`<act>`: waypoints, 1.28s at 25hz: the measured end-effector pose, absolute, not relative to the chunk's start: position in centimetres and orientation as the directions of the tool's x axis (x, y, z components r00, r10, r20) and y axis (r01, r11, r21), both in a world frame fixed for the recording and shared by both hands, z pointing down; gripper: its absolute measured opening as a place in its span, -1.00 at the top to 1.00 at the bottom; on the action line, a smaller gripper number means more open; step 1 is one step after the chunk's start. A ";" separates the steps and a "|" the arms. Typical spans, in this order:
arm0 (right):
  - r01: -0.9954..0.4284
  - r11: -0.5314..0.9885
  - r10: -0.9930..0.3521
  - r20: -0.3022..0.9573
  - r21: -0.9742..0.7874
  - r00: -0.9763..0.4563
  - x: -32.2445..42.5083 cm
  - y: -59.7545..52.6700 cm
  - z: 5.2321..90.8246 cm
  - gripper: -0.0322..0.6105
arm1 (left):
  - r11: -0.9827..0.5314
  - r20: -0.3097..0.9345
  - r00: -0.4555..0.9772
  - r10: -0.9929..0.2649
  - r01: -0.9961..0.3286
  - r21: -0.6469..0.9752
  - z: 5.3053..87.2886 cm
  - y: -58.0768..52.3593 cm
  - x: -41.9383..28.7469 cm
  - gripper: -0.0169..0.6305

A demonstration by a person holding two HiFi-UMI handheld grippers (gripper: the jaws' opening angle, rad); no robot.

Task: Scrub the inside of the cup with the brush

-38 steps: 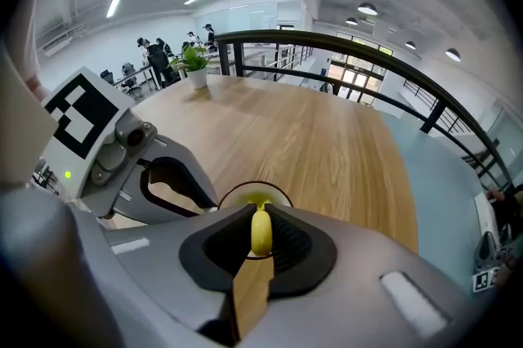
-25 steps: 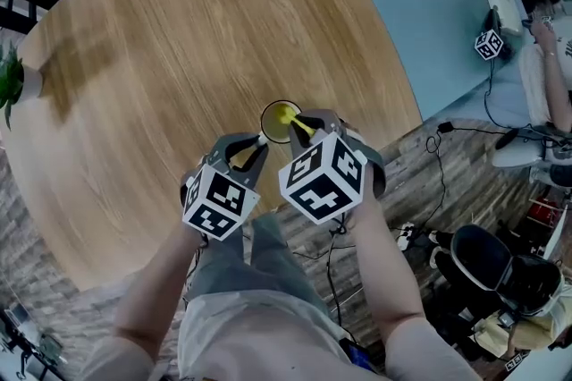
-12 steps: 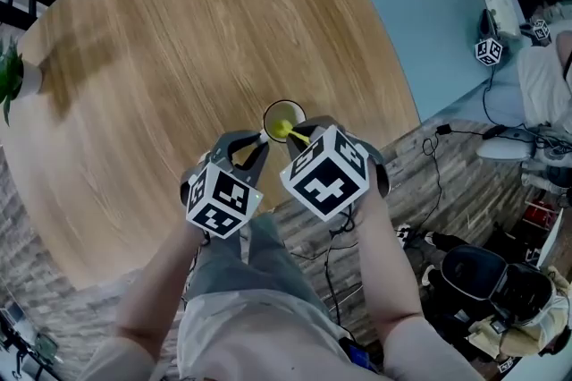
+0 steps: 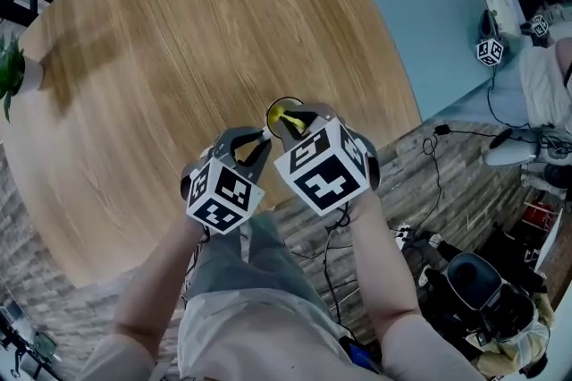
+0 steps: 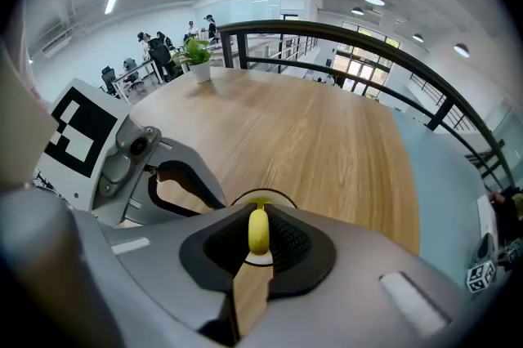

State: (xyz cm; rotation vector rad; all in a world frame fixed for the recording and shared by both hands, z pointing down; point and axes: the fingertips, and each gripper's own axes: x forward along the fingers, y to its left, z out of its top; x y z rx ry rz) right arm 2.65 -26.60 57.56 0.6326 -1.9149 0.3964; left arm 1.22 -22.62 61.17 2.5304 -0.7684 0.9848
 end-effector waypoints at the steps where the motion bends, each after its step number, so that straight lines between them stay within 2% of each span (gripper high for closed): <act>1: -0.601 0.799 -0.276 0.905 0.029 -0.323 2.8 -27.0 57.3 0.80 | -0.805 0.695 0.619 -0.365 -0.585 0.098 61.2 -22.6 1.2 0.79; 9: -0.628 0.767 -0.348 0.908 0.133 -0.233 5.8 -27.4 57.0 0.79 | -0.798 0.690 0.614 -0.383 -0.596 0.087 61.2 -22.8 1.2 0.79; 20: -0.574 0.802 -0.274 0.955 0.163 -0.112 7.5 -24.8 57.0 0.80 | -0.772 0.703 0.579 -0.412 -0.632 0.068 61.3 -22.8 1.5 0.77; 26: -0.578 0.812 -0.207 0.965 0.079 -0.159 7.1 -23.0 56.7 0.80 | -0.762 0.702 0.575 -0.420 -0.644 0.072 61.3 -22.8 1.5 0.77; 32: -0.578 0.814 -0.211 0.953 0.049 -0.216 5.4 -22.6 56.5 0.80 | -0.785 0.703 0.575 -0.418 -0.618 0.039 61.4 -22.6 1.8 0.78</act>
